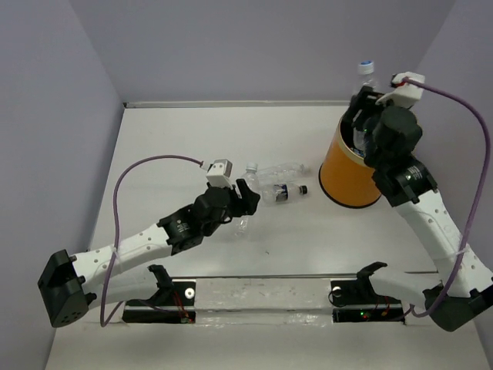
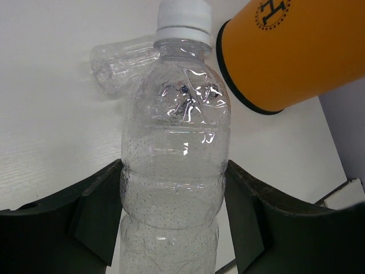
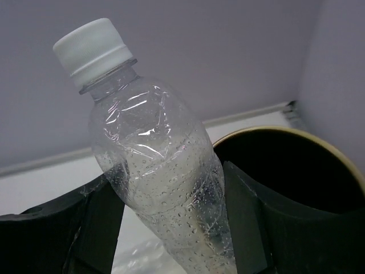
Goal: Put the plastic bottles in the bin
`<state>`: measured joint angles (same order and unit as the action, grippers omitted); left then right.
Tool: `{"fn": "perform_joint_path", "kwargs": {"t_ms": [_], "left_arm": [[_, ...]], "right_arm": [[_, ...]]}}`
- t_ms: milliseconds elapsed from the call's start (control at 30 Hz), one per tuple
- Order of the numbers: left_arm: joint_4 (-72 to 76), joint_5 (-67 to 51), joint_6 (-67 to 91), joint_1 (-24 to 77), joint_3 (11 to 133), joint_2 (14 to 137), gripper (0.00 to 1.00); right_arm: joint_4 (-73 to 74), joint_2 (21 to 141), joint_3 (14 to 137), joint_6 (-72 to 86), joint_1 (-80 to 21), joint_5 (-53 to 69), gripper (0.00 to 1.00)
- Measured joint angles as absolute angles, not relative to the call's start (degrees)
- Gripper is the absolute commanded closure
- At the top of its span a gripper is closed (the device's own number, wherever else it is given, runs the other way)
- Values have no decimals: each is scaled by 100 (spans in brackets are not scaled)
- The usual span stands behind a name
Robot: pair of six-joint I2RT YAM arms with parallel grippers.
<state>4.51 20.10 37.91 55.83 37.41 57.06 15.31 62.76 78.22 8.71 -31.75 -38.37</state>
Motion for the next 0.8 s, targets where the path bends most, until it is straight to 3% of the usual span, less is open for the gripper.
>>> {"fn": "perform_joint_path", "kwargs": {"t_ms": [167,233,300,333,400,433,467,800], "left_arm": [[342,2150,3704,5730,4241,5981,41],[336,2176,3645,5741,4508,6193,41],[296,2202,3590,5743,4829,6405,41],[294,2217,3562,5743,4978,6493,41],[292,2257,3470,5743,5360,6681,41],[309,2274,3435,5743,5498,6740,41],[320,2292,3404,5743,5649,6805,41],[637,2296,2956,5745,8305,8381,41]], "right_arm": [[545,6357,7693,548,-1157,-3911,73],[283,6335,7406,611,-819,-3804,71],[80,6366,7017,744,-519,-3599,59],[49,6396,6840,816,-414,-3494,42],[30,6490,6547,996,-294,-3247,20],[23,6512,6434,1076,-261,-3166,4],[49,6525,6246,1184,-255,-3052,0],[556,5384,6145,1719,-261,-2187,4]]}}
